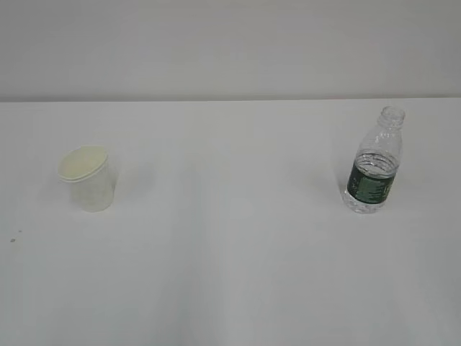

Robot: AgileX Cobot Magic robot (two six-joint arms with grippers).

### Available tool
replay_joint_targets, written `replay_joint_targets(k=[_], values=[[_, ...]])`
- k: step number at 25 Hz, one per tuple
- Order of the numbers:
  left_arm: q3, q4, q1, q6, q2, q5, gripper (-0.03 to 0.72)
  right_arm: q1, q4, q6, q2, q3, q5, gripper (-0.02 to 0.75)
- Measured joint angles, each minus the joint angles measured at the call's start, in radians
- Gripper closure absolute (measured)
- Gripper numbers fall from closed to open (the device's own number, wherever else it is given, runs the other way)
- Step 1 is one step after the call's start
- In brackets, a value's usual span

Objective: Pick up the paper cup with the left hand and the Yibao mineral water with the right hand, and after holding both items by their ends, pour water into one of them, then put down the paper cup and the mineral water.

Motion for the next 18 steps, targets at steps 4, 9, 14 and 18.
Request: replay_joint_targets(k=[4,9,14,18], values=[[0.000,0.000,0.000,0.000,0.000,0.000,0.095,0.000,0.000,0.000,0.000,0.000,0.000,0.199],[0.000,0.000,0.000,0.000,0.000,0.000,0.095,0.000,0.000,0.000,0.000,0.000,0.000,0.200],[0.000,0.000,0.000,0.000,0.000,0.000,0.095,0.000,0.000,0.000,0.000,0.000,0.000,0.200],[0.000,0.000,0.000,0.000,0.000,0.000,0.095,0.000,0.000,0.000,0.000,0.000,0.000,0.199]])
